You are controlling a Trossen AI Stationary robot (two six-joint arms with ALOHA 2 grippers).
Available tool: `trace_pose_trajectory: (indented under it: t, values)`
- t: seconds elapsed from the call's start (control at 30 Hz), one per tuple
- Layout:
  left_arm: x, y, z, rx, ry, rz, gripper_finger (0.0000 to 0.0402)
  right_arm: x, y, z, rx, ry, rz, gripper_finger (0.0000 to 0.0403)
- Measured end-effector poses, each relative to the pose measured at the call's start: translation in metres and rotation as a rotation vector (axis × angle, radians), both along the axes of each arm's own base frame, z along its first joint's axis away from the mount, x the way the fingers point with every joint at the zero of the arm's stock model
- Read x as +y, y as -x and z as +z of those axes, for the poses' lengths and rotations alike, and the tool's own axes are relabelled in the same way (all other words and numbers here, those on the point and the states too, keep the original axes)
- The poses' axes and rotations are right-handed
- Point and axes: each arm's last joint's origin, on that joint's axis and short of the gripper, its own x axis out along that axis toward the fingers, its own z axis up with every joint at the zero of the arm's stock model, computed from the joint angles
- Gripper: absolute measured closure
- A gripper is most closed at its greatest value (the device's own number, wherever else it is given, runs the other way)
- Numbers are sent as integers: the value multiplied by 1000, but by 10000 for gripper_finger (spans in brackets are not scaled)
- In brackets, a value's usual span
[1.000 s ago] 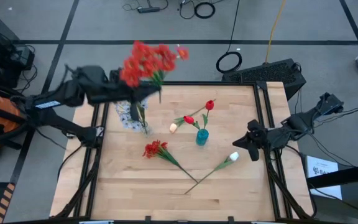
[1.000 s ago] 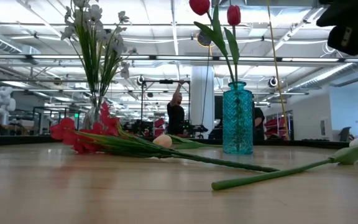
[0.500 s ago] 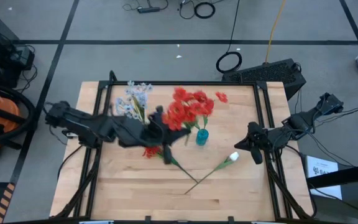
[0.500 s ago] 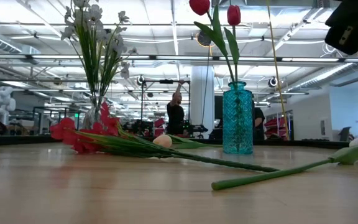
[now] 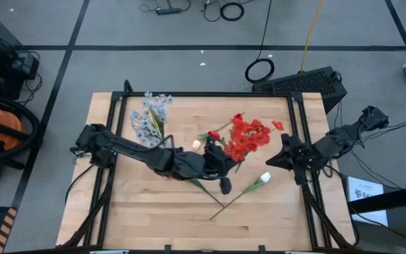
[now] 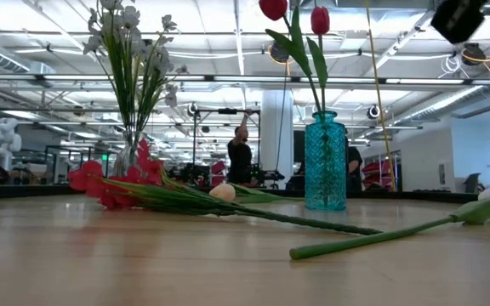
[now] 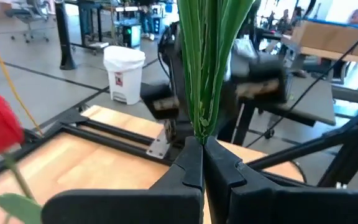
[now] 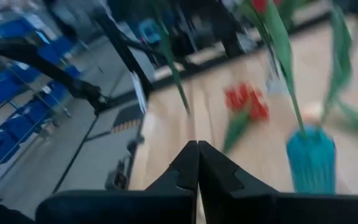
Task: Sort flowers into vase by color
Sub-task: Put the top red flowers into the blue vase
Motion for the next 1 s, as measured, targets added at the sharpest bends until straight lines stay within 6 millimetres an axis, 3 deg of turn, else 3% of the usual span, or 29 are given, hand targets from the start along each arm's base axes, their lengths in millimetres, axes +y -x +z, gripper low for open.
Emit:
trace_pose_trajectory:
  t: [0.2, 0.47, 0.83, 1.0]
  values:
    - [1, -25, -21, -94, 41, -79, 401, 4, -7, 7, -90, 92, 30, 403]
    - [0, -30, -24, -134, 51, -85, 401, 10, -16, 4, -75, 97, 31, 399]
    - [0, -30, -26, -110, 44, -87, 401, 19, -34, 4, -118, 135, 18, 307]
    - [0, -30, -26, -109, 44, -87, 401, 25, -43, 1, -120, 184, 28, 287]
